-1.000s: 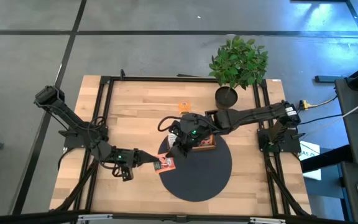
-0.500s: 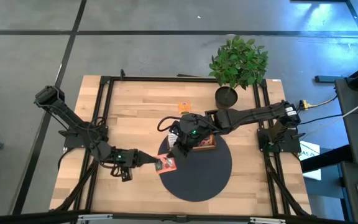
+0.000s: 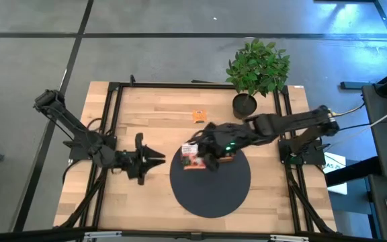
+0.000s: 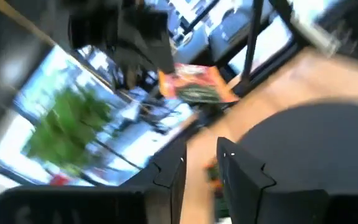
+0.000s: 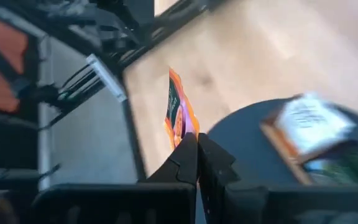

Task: Pick & Place Tea
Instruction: Put the orange tea bag into the right section of the wooden organizer

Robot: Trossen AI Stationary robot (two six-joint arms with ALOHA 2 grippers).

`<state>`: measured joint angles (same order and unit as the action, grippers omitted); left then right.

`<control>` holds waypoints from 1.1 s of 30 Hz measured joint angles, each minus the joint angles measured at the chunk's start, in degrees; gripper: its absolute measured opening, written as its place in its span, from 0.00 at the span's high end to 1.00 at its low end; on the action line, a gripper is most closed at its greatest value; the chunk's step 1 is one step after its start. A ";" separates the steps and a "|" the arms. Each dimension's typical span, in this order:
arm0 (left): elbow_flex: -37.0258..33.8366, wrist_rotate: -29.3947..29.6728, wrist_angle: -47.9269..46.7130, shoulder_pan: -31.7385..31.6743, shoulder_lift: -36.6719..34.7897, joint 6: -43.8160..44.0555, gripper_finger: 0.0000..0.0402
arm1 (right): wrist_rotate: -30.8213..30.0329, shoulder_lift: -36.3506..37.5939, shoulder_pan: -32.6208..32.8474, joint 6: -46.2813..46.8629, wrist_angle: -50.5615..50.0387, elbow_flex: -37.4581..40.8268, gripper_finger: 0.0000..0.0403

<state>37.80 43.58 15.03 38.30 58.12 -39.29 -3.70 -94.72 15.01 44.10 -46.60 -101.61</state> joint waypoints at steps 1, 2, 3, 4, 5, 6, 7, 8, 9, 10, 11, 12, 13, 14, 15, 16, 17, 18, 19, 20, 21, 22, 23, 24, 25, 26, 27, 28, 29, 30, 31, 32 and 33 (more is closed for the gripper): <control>0.00 -1.08 -1.26 -0.27 -0.99 4.81 0.79 | -2.26 1.17 0.50 -0.33 -1.82 -0.01 0.99; 0.00 -2.54 -2.25 -0.65 -1.82 9.02 0.79 | -4.73 2.24 0.93 -0.65 -4.00 0.03 0.99; 0.00 -3.97 -2.50 -1.03 -2.38 13.10 0.79 | -7.34 3.36 1.32 -0.58 -5.35 0.65 0.99; 0.00 -5.39 -2.48 -1.41 -2.78 16.51 0.79 | -9.46 4.62 1.70 -0.04 -6.07 1.87 0.99; 0.00 -6.78 -2.48 -1.86 -3.07 19.61 0.79 | -11.45 6.17 1.96 0.58 -6.51 3.55 0.99; 0.00 -8.14 -2.37 -2.27 -3.12 22.45 0.79 | -12.94 7.71 2.27 1.06 -6.27 5.55 0.99; 0.00 -9.60 -2.35 -2.78 -3.11 25.04 0.79 | -13.96 9.40 2.46 1.99 -5.31 7.92 0.99; 0.00 -11.08 -2.39 -3.33 -2.98 27.31 0.79 | -14.32 11.24 2.54 2.47 -3.99 10.66 0.99; 0.00 -12.41 -2.34 -3.87 -2.60 29.52 0.79 | -14.38 13.09 2.64 3.36 -2.25 13.79 0.99; 0.00 -13.78 -2.29 -4.47 -2.12 31.54 0.79 | -14.39 14.99 2.76 3.80 0.36 17.22 0.99; 0.00 -14.76 -2.23 -5.06 -1.51 33.40 0.79 | -14.54 16.76 2.79 3.85 3.79 20.93 0.99; 0.00 -15.51 -2.00 -5.64 -0.81 35.12 0.79 | -15.33 18.43 2.81 3.65 8.40 24.71 0.99; 0.00 -16.05 -1.44 -6.23 -0.01 36.78 0.79 | -15.99 20.09 2.81 3.29 13.47 28.41 0.99; 0.00 -16.30 -0.67 -6.97 1.04 38.38 0.79 | -16.44 21.44 2.80 2.09 19.76 32.24 0.99; 0.00 -16.31 0.19 -7.71 2.17 39.99 0.79 | -16.88 22.45 2.77 0.17 27.03 35.82 0.99; 0.00 -16.30 1.33 -8.42 3.38 41.42 0.79 | -17.01 23.03 2.72 -2.54 35.41 39.36 0.99; 0.00 -16.29 2.89 -9.27 4.74 42.62 0.79 | -17.07 23.24 2.72 -5.83 44.24 42.77 0.99; 0.00 -16.29 4.95 -10.09 6.13 43.66 0.79 | -17.01 23.21 2.73 -9.48 53.18 45.89 0.99; 0.00 -16.29 7.36 -10.95 7.63 44.44 0.79 | -16.97 22.80 2.77 -12.81 61.91 48.72 0.99; 0.00 -16.29 9.67 -11.83 9.06 44.95 0.79 | -16.82 22.15 2.81 -15.77 70.55 51.25 0.99; 0.00 -16.28 12.24 -12.65 10.49 45.37 0.79 | -16.77 21.65 2.81 -18.82 77.57 53.45 0.99; -0.02 -16.27 15.50 -13.43 11.90 45.60 0.79 | -16.87 21.11 2.81 -21.32 83.15 55.36 0.99; -0.02 -16.28 18.96 -14.21 13.26 45.60 0.79 | -17.12 20.48 2.77 -23.62 88.76 56.84 0.99; -0.02 -16.28 22.43 -14.93 14.46 45.61 0.79 | -17.72 20.03 2.77 -25.79 92.86 58.15 0.99; -0.02 -16.24 26.09 -15.66 15.67 45.61 0.79 | -18.92 19.70 2.77 -27.56 96.09 59.14 0.99; -0.02 -16.26 29.74 -16.48 16.88 45.62 0.79 | -19.81 19.32 2.77 -29.35 98.88 59.77 0.99; -0.02 -16.27 32.78 -17.31 18.06 45.62 0.79 | -20.76 18.99 2.77 -30.69 101.05 60.17 0.99; -0.02 -16.27 35.54 -18.07 19.14 45.64 0.79 | -21.08 18.71 2.77 -31.49 102.87 60.44 0.99; -0.02 -16.20 37.78 -18.79 20.15 45.81 0.79 | -21.28 18.45 2.77 -32.42 103.81 60.50 0.99; -0.02 -16.20 39.82 -19.62 21.09 46.22 0.79 | -21.29 18.19 2.77 -33.07 104.27 60.52 0.99; -0.02 -16.21 41.64 -20.38 22.05 46.90 0.79 | -21.30 17.94 2.77 -33.97 104.24 60.40 0.99; -0.02 -16.23 43.27 -21.06 22.88 47.95 0.79 | -21.30 17.70 2.77 -34.85 104.15 60.27 0.99; -0.02 -16.23 44.63 -21.69 23.63 49.25 0.79 | -21.31 17.38 2.77 -35.82 104.16 60.05 0.99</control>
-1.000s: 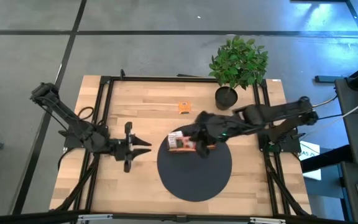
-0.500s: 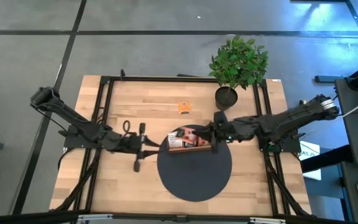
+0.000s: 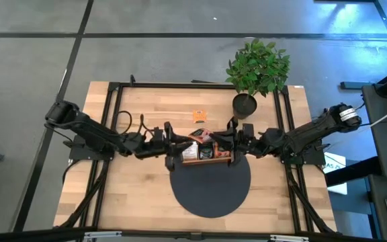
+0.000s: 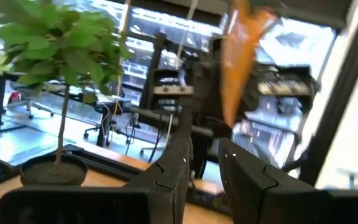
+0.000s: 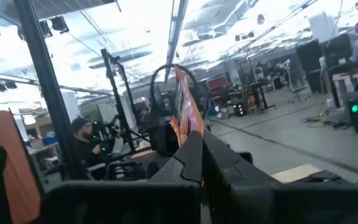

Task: Pick & Place Tea
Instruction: Put the orange tea bag into the right section of the wooden organizer

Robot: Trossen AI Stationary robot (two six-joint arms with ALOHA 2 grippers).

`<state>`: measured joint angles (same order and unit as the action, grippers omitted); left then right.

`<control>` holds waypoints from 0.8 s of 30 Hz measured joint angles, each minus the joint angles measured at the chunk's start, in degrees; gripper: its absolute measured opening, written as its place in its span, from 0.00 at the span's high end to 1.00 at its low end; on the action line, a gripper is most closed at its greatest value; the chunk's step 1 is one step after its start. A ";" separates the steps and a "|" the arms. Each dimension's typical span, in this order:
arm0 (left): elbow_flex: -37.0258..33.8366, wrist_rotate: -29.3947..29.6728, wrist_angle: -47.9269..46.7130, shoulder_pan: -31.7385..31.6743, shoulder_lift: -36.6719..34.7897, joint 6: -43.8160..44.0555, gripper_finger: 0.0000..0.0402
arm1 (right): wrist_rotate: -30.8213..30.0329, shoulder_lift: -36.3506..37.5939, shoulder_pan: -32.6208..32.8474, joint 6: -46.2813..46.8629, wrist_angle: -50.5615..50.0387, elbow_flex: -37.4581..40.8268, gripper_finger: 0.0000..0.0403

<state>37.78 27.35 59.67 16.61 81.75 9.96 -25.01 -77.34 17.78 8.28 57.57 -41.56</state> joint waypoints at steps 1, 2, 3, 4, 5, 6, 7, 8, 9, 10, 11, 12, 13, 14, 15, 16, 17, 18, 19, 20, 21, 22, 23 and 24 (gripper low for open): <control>0.00 0.01 1.43 -0.58 0.76 1.33 0.79 | -0.23 -0.30 0.00 -1.23 0.04 -0.35 0.99; 0.00 0.04 2.53 -1.09 1.39 2.90 0.79 | -0.88 -0.37 0.00 -2.43 0.00 -0.49 0.99; 0.00 0.02 3.28 -1.51 1.98 4.53 0.79 | -1.61 -0.37 0.00 -3.48 0.02 -0.61 0.99; 0.00 0.01 3.63 -1.87 2.43 6.00 0.79 | -2.01 -0.37 -0.04 -4.65 0.07 -0.79 0.99; 0.00 0.02 3.60 -2.16 2.75 7.41 0.79 | -2.69 -0.35 -0.04 -5.68 0.15 -0.83 0.99; 0.00 0.02 3.60 -2.35 3.03 8.70 0.79 | -3.70 -0.35 -0.11 -6.14 0.15 -0.83 0.99; 0.00 0.01 3.61 -2.54 3.28 10.04 0.79 | -4.12 -0.35 -0.26 -6.42 0.15 -0.83 0.99; 0.00 0.01 3.59 -2.62 3.47 11.30 0.79 | -4.29 -0.37 -0.50 -6.15 0.17 -0.83 0.99; 0.00 0.02 3.53 -2.61 3.55 12.54 0.79 | -4.06 -0.37 -0.86 -5.34 0.19 -0.83 0.99; 0.00 0.00 3.58 -2.61 3.55 13.28 0.79 | -3.51 -0.53 -1.25 -4.09 0.18 -0.83 0.99; 0.00 -0.03 3.66 -2.61 3.55 13.25 0.79 | -3.23 -0.87 -1.60 -3.28 0.20 -0.87 0.99; 0.00 -0.07 3.64 -2.61 3.55 12.85 0.79 | -3.16 -1.22 -1.84 -2.55 0.00 -0.87 0.99; 0.00 -0.07 3.64 -2.61 3.55 12.28 0.79 | -3.13 -1.64 -2.05 -2.18 -0.11 -0.87 0.99; 0.00 -0.07 3.84 -2.60 3.55 11.63 0.79 | -3.13 -2.06 -2.27 -1.56 0.14 -0.87 0.99; 0.00 -0.19 4.10 -2.56 3.55 10.76 0.79 | -3.03 -2.38 -2.46 -1.08 0.20 -0.87 0.99; 0.00 -0.46 4.42 -2.50 3.55 9.80 0.79 | -2.92 -2.75 -2.62 -0.73 0.34 -0.87 0.99; 0.00 -0.59 4.74 -2.48 3.55 8.84 0.79 | -2.59 -3.14 -2.75 -0.16 0.61 -0.87 0.99; 0.00 -0.58 4.88 -2.48 3.55 7.79 0.79 | -2.46 -3.49 -2.93 0.28 0.62 -0.87 0.99; 0.00 -0.55 4.89 -2.48 3.55 6.91 0.79 | -2.36 -3.88 -3.05 0.63 0.81 -0.87 0.99; 0.00 -0.55 5.08 -2.48 3.55 6.17 0.79 | -2.33 -4.10 -3.06 0.73 0.87 -0.87 0.99; 0.00 -0.54 5.58 -2.48 3.55 5.48 0.79 | -2.33 -4.31 -3.06 0.74 0.90 -0.87 0.99; 0.00 -0.50 6.08 -2.48 3.55 4.86 0.79 | -2.33 -4.59 -3.06 0.80 1.26 -0.87 0.99; 0.00 -0.50 6.24 -2.48 3.55 4.41 0.79 | -2.32 -4.82 -3.06 1.08 1.53 -0.87 0.99; 0.00 -0.43 6.20 -2.48 3.55 4.06 0.79 | -2.33 -4.89 -3.06 1.73 1.37 -0.87 0.99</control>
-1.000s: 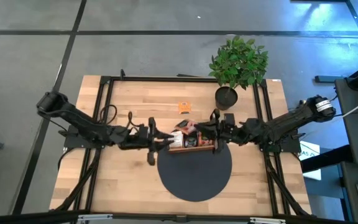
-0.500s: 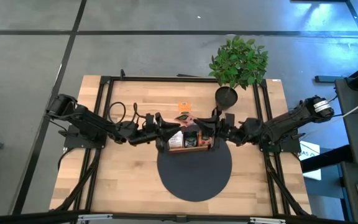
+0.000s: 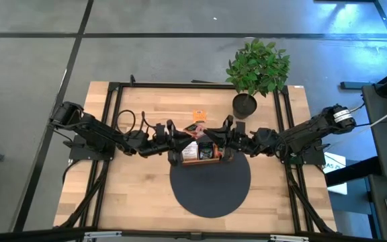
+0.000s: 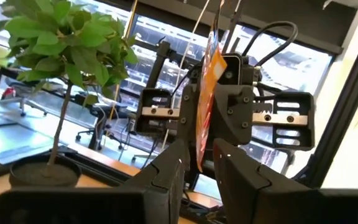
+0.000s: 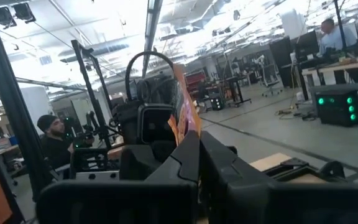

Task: Pick & Place Tea
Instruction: Put the orange tea bag into the right section of the wooden organizer

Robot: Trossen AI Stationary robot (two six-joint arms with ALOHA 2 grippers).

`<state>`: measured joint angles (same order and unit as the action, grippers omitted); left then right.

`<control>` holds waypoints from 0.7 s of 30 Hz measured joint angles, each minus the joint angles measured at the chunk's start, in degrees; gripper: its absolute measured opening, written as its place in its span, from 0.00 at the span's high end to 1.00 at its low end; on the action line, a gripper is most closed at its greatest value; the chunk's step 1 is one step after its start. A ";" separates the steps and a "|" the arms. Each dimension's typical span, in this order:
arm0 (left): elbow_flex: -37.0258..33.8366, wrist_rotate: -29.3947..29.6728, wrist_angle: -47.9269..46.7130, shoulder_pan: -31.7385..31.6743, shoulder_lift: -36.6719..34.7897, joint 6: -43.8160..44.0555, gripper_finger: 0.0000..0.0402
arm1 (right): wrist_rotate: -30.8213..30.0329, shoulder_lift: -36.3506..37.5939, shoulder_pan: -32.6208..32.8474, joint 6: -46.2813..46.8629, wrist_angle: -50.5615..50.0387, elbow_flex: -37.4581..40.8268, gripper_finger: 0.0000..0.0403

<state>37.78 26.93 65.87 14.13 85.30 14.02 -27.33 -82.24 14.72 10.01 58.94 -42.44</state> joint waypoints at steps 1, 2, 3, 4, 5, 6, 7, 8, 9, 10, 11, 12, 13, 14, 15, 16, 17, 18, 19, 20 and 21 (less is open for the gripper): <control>0.00 0.23 -0.01 -0.02 0.00 -0.47 0.80 | 0.00 -0.02 0.00 0.32 -0.12 0.00 0.99; 0.00 0.46 0.03 -0.03 0.00 -0.95 0.80 | 0.00 -0.02 0.00 0.42 -0.07 0.00 0.99; 0.00 0.54 0.06 -0.04 0.00 -1.32 0.80 | 0.00 -0.08 0.00 0.42 0.15 0.00 0.99; 0.00 0.52 0.14 -0.04 0.00 -1.61 0.81 | 0.00 -0.14 0.00 0.42 0.11 0.00 0.99; 0.00 0.52 0.26 -0.04 0.00 -1.73 0.81 | 0.00 -0.19 0.00 0.48 0.00 0.00 0.99; 0.00 0.52 0.39 -0.04 0.00 -1.73 0.82 | -0.01 -0.20 0.00 0.73 -0.05 0.00 0.99; 0.00 0.49 0.41 -0.04 0.00 -1.77 0.83 | 0.00 -0.20 0.00 1.32 -0.02 0.00 0.99; 0.00 0.49 0.43 -0.04 0.00 -1.77 0.84 | 0.00 -0.20 0.00 1.72 -0.03 0.00 0.99; 0.00 0.49 0.47 -0.04 0.00 -1.77 0.85 | 0.00 -0.20 0.02 1.76 -0.09 0.00 0.99; 0.00 0.49 0.52 -0.04 0.00 -1.77 0.86 | -0.02 -0.20 0.02 1.76 -0.15 0.00 0.99; 0.00 0.49 0.52 -0.04 0.00 -1.77 0.87 | -0.01 -0.20 0.02 1.76 -0.15 0.00 0.99; 0.00 0.48 0.52 -0.04 0.00 -1.77 0.88 | -0.01 -0.20 0.02 1.79 -0.14 0.00 0.99; 0.00 0.47 0.52 -0.04 0.00 -1.77 0.89 | -0.01 -0.20 0.02 1.93 -0.16 0.00 0.99; 0.00 0.47 0.53 -0.04 0.00 -1.77 0.90 | -0.02 -0.20 0.02 2.08 -0.28 0.00 0.99; 0.00 0.47 0.54 -0.04 0.00 -1.77 0.91 | -0.02 -0.20 0.02 2.52 -0.42 0.00 0.99; 0.00 0.46 0.57 -0.04 0.00 -1.77 0.92 | -0.02 -0.20 0.02 3.20 -0.68 0.00 0.99; 0.00 0.45 0.71 -0.04 0.00 -1.77 0.92 | -0.02 -0.20 0.00 3.42 -0.92 0.00 0.99; 0.00 0.45 1.00 -0.04 0.00 -1.77 0.93 | -0.02 -0.20 0.02 3.50 -1.34 0.00 0.99; 0.00 0.45 1.53 -0.04 0.00 -1.77 0.93 | -0.03 -0.20 0.02 3.53 -1.54 0.00 0.99; 0.00 0.45 2.02 -0.04 0.00 -1.77 0.93 | -0.04 -0.20 0.02 3.53 -1.65 0.00 0.99; 0.00 0.45 2.37 -0.04 0.00 -1.77 0.93 | -0.02 -0.20 0.02 3.49 -1.64 0.00 0.99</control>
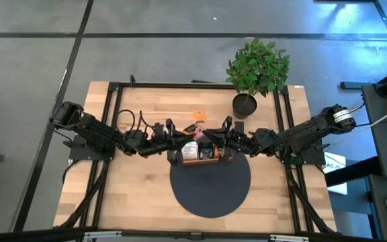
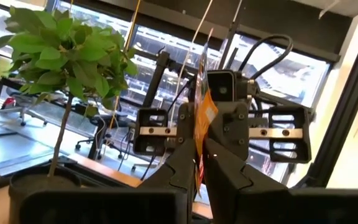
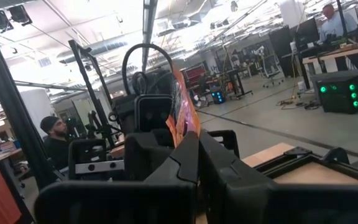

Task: Pick & Place Tea
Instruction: Put the orange tea bag into the right section of the wooden organizer

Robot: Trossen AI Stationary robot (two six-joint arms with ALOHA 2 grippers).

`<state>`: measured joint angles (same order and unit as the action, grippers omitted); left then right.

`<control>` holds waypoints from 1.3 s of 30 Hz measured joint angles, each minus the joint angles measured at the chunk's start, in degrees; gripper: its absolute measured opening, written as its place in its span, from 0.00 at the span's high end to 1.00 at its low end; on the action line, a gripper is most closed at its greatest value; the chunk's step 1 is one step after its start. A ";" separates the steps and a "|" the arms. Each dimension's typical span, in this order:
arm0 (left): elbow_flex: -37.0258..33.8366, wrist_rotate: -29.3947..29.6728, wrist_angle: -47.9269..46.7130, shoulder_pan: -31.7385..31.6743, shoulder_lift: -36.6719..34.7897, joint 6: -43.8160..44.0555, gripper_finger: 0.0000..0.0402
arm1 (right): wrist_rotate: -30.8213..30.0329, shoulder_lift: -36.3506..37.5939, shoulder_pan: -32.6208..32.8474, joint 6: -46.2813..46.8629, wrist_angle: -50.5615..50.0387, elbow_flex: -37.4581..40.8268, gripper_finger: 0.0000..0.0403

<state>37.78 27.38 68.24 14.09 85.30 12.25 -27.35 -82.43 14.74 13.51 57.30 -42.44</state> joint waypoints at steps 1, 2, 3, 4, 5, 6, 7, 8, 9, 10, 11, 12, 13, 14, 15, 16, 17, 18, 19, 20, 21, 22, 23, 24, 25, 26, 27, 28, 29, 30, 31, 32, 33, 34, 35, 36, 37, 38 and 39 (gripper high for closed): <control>0.00 0.00 0.22 0.00 0.00 0.00 0.93 | -0.02 0.00 0.00 -0.01 0.00 0.00 0.99; 0.00 -0.04 0.55 0.00 0.00 -0.04 0.94 | -0.02 0.00 0.00 -0.01 0.01 0.00 0.99; 0.00 -0.06 0.66 0.00 0.00 -0.04 0.94 | -0.02 0.00 0.00 -0.01 0.02 0.00 0.99; 0.00 -0.06 0.71 0.00 0.00 -0.04 0.94 | -0.02 0.00 0.00 -0.01 0.04 0.00 0.99; 0.00 -0.07 0.69 0.00 0.00 -0.04 0.95 | -0.02 0.00 0.00 -0.01 0.02 0.00 0.99; 0.00 -0.07 0.69 0.00 0.00 -0.04 0.96 | -0.02 0.00 0.00 -0.01 0.02 0.00 0.98; 0.00 -0.07 0.69 0.00 0.00 -0.04 0.97 | -0.02 0.00 0.00 -0.01 0.02 0.00 0.98; 0.00 -0.07 0.69 0.00 0.00 -0.04 0.98 | -0.04 0.00 0.00 -0.01 0.03 0.00 0.97; 0.00 -0.07 0.69 0.00 0.00 -0.08 0.99 | -0.04 0.00 0.00 -0.04 0.04 0.00 0.97; 0.00 -0.07 0.67 0.00 0.00 -0.32 0.99 | -0.02 0.00 0.00 -0.13 0.04 0.00 0.96; 0.00 -0.07 0.66 0.00 0.00 -0.66 0.99 | -0.02 0.00 0.00 -0.25 0.04 0.00 0.95; 0.00 -0.07 0.64 0.00 0.00 -0.94 0.99 | -0.02 0.00 0.00 -0.27 0.04 0.00 0.94; 0.00 -0.09 0.64 0.00 0.00 -1.02 0.99 | -0.02 0.00 0.00 -0.27 0.02 0.00 0.94; 0.00 -0.09 0.62 0.00 0.00 -1.03 0.99 | -0.02 0.00 0.00 -0.31 0.02 0.00 0.93; 0.00 -0.07 0.62 0.00 0.00 -1.05 0.99 | -0.02 0.00 0.00 -0.62 0.02 0.00 0.92; 0.00 -0.08 0.62 0.00 0.00 -1.08 0.99 | 0.22 0.00 0.00 -1.48 0.02 0.00 0.91; 0.00 -0.09 0.62 0.00 0.00 -1.14 0.99 | 1.35 0.02 0.00 -2.13 0.03 0.00 0.89; 0.00 -0.09 0.62 0.00 0.00 -1.45 0.99 | 3.24 0.07 -0.02 -2.59 0.06 0.00 0.87; 0.00 -0.13 0.62 0.00 0.00 -1.81 0.99 | 5.25 0.30 -0.02 -2.54 -0.04 0.00 0.85; 0.00 -0.24 0.62 0.00 0.00 -2.12 0.99 | 6.99 0.55 -0.02 -1.54 -0.17 0.00 0.82; 0.00 -0.27 0.62 0.00 0.00 -2.43 0.99 | 8.26 0.78 -0.02 -0.42 -0.39 0.00 0.79; 0.00 -0.33 0.58 0.04 0.00 -2.47 0.99 | 9.13 1.20 0.01 0.34 -1.59 0.00 0.75; 0.00 -0.45 0.45 0.04 0.00 -2.43 0.99 | 9.48 1.71 0.02 1.19 -3.55 0.00 0.72; 0.00 -0.98 0.35 0.04 0.00 -2.06 0.99 | 9.47 2.26 0.02 1.44 -5.72 0.00 0.68; 0.00 -1.84 0.26 0.04 0.00 -1.44 0.99 | 9.48 2.96 0.02 1.46 -8.69 0.00 0.65; 0.00 -2.70 0.25 0.04 0.00 -0.63 0.99 | 9.49 3.83 0.02 1.37 -12.55 0.00 0.62; 0.00 -3.66 0.21 0.04 0.00 0.00 0.99 | 9.49 4.67 0.00 1.26 -16.36 0.00 0.59; 0.00 -4.54 -0.22 0.04 -0.03 0.49 0.99 | 9.49 5.80 0.00 1.24 -20.80 0.00 0.56; 0.00 -5.36 -1.03 0.04 -0.04 0.74 0.99 | 9.49 7.26 0.00 1.60 -25.12 0.02 0.53; 0.00 -6.09 -2.27 0.04 -0.04 1.15 0.99 | 9.49 8.87 -0.03 3.13 -29.19 0.02 0.51; 0.00 -6.54 -3.58 0.04 -0.04 2.14 0.99 | 9.55 10.76 -0.26 5.51 -33.12 0.02 0.50; 0.00 -6.68 -5.33 0.04 -0.04 3.42 0.99 | 9.93 12.73 -0.42 8.39 -36.98 0.02 0.48; 0.00 -6.71 -7.18 0.04 -0.04 4.96 0.99 | 10.86 14.90 -0.70 11.17 -41.04 0.02 0.47; 0.00 -6.73 -9.29 0.04 -0.04 6.58 0.99 | 12.24 16.85 -1.02 13.05 -44.55 0.02 0.46; 0.00 -6.74 -11.77 0.04 -0.04 8.10 0.99 | 13.84 18.78 -1.22 13.50 -47.21 0.02 0.45; 0.11 -7.03 -14.43 -0.05 -0.04 9.13 0.99 | 15.47 20.58 -1.29 13.32 -48.95 0.02 0.45; 0.65 -7.63 -18.06 -0.26 -0.04 10.10 0.99 | 16.63 22.10 -1.27 12.27 -49.90 0.02 0.44; 1.53 -8.61 -21.82 -0.48 -0.04 10.89 0.99 | 17.45 23.37 -1.22 10.81 -49.95 0.02 0.44; 2.56 -9.47 -25.43 -0.79 -0.04 11.40 0.99 | 18.48 24.44 -1.14 9.08 -49.62 0.02 0.44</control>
<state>40.34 17.91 42.82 13.30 85.25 23.65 -8.88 -57.99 13.61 22.58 7.68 -42.41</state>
